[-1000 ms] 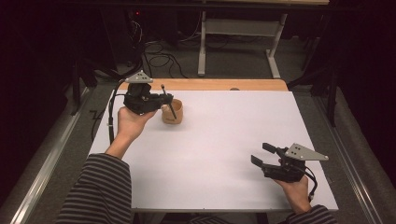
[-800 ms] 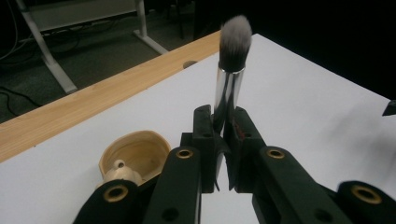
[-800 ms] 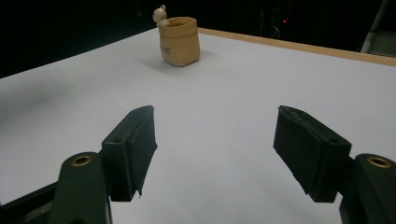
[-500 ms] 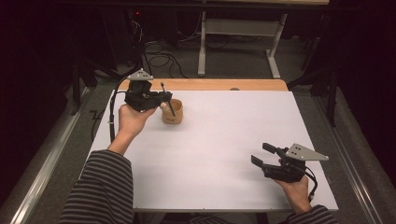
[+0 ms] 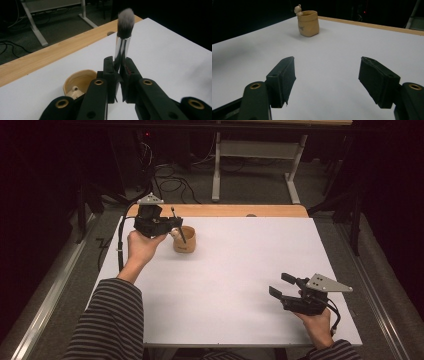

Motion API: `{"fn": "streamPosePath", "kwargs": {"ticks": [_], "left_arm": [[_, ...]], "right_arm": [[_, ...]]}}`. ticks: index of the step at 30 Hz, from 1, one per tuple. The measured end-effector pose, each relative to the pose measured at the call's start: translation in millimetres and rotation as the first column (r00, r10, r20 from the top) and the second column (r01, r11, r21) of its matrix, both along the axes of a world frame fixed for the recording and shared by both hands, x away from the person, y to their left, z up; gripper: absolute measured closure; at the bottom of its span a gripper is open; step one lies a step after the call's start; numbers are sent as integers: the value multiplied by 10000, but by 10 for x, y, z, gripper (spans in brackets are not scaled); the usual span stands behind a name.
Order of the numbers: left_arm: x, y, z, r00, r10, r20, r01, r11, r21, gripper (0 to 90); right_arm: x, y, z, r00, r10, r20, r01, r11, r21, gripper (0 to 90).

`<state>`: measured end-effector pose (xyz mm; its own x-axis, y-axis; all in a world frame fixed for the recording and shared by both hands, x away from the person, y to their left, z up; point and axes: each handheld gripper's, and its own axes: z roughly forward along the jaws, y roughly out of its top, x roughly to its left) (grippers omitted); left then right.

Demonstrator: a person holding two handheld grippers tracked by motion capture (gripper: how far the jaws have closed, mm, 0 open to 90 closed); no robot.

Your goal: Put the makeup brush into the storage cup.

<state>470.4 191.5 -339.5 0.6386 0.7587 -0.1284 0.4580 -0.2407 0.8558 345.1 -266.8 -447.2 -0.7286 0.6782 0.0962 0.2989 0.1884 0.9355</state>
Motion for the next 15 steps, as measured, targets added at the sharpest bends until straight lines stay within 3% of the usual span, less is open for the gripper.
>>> {"fn": "streamPosePath", "kwargs": {"ticks": [15], "left_arm": [[85, -22, -29, 9991, 407, 95, -407, 9992, -5, 835]], "right_arm": [[2, -5, 0, 10000, -14, -18, 14, 10000, 31, 306]]}}
